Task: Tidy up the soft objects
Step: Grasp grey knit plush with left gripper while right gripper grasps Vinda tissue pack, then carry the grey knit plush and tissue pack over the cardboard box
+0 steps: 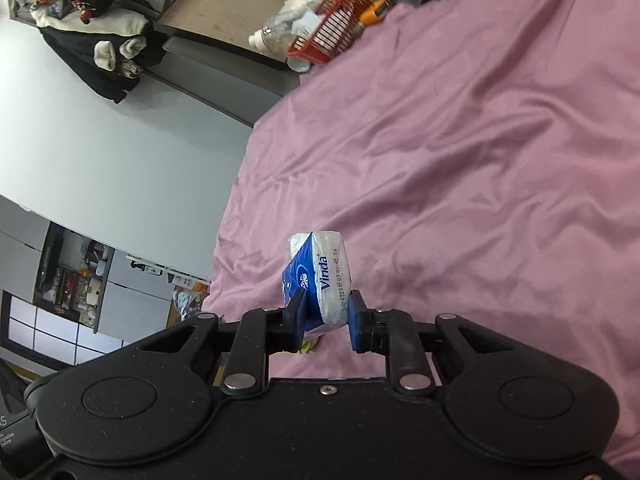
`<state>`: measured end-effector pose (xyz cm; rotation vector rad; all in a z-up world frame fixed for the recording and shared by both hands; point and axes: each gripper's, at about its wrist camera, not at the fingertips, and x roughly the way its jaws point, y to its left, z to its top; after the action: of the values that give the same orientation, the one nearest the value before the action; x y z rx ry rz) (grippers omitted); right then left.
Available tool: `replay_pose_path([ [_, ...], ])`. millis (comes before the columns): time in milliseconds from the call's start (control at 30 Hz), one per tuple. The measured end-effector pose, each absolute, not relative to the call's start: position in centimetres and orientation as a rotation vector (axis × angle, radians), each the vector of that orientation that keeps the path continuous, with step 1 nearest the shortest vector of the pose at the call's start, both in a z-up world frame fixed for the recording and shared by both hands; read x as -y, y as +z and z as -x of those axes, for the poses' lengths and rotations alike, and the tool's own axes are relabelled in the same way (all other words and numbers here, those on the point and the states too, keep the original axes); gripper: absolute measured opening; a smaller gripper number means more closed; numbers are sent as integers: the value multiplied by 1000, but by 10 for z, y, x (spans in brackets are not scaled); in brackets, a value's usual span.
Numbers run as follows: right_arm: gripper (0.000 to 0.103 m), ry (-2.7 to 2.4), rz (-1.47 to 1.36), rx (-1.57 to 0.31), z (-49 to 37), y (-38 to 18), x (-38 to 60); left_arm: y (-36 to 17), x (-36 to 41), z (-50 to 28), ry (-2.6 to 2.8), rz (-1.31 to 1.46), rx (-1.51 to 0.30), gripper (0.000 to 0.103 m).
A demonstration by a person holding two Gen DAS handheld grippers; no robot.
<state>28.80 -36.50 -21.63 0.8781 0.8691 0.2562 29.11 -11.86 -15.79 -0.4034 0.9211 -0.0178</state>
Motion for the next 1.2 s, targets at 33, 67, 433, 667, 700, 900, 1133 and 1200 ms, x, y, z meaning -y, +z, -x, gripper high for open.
replay_pose_path([
  [33,21,255,-872,-864,-286,-212,364,-155,116,-288,-20,408,-917,13],
  [67,21,254,-867,-859,-284,-209,363,-151,113,-285,-21,412,-913,13],
  [433,21,284,-826,-825,-264,-171,336,-121,88,-250,-29,433,-884,13],
  [667,21,312,-789,-805,-258,-151,315,-108,65,-229,-16,452,-867,13],
  [700,21,316,-785,-802,-254,-150,313,-106,61,-226,-12,454,-865,13],
  [900,21,335,-757,-795,-247,-137,292,-97,38,-212,-1,474,-848,13],
  [1133,21,357,-721,-799,-241,-129,264,-93,6,-200,17,516,-837,13],
  [1200,21,364,-713,-803,-241,-127,255,-94,-4,-198,27,530,-837,13],
])
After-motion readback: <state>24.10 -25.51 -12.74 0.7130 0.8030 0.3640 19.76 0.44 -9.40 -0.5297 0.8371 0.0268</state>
